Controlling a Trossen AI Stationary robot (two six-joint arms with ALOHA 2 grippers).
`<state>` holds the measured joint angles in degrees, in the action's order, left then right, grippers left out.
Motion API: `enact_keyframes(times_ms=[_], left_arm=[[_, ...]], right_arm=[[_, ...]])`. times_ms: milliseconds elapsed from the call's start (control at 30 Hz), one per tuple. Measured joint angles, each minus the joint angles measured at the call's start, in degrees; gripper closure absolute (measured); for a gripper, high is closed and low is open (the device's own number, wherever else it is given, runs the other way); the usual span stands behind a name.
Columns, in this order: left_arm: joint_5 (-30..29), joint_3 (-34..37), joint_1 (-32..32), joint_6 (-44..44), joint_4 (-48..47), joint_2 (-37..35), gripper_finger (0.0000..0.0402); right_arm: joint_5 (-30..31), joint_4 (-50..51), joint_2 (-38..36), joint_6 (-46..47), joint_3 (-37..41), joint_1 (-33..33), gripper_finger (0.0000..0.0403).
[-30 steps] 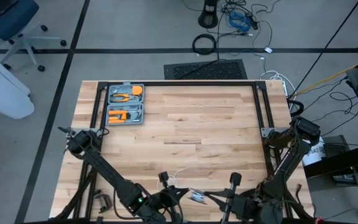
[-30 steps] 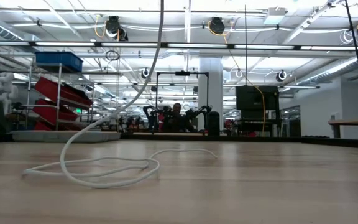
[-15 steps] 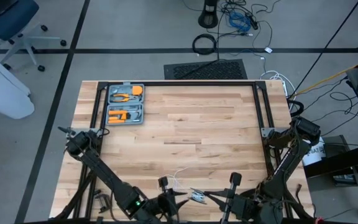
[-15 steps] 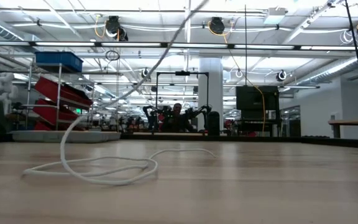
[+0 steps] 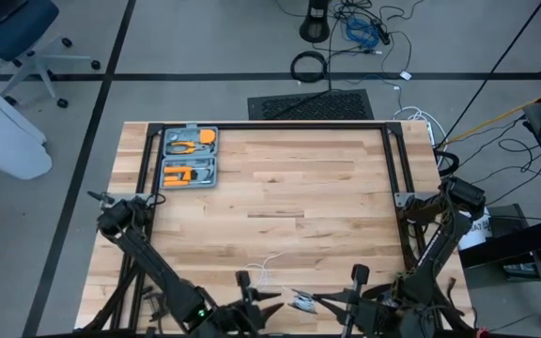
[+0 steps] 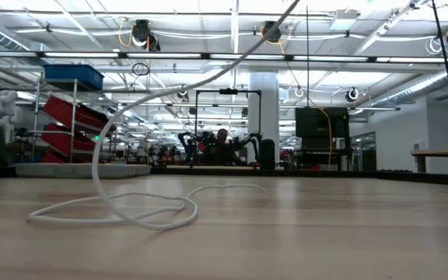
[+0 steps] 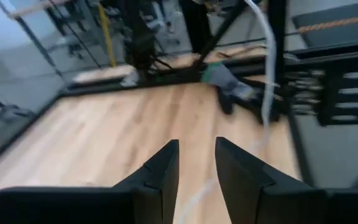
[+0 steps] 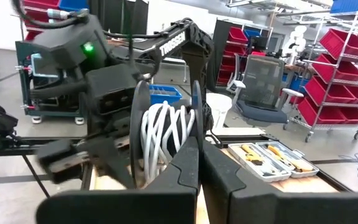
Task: Coil cords
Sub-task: Coil the white wire on the spool
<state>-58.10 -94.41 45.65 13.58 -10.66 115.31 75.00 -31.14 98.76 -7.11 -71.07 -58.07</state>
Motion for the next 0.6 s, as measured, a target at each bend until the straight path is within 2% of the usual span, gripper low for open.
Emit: enact_keyframes(times_ms=[167, 267, 367, 500, 600], left_arm=[[0.66, -0.59, -0.68, -2.83, 0.01, -3.77, 0.0290], [6.76, -0.71, -0.65, -5.57, -5.02, -7.30, 0.0290], [12.50, -0.63, -0.65, -0.28, -10.20, -10.41, 0.0290], [12.84, -0.68, 0.89, 10.19, -15.64, -11.65, 0.0290], [12.50, 1.21, 3.02, 10.99, -16.37, -9.45, 0.0290]], right_arm=[[0.07, -0.33, 0.00, -0.30, 0.00, -0.61, 0.0403], [0.04, -0.61, 0.00, -0.46, 0.00, -0.59, 0.0403], [0.07, -0.71, 0.00, -0.27, 0.02, -0.72, 0.0403], [0.01, -0.44, 0.00, -0.02, 0.02, -0.72, 0.0403], [-0.08, -0.38, 0.00, -0.04, 0.02, -0.72, 0.0403]])
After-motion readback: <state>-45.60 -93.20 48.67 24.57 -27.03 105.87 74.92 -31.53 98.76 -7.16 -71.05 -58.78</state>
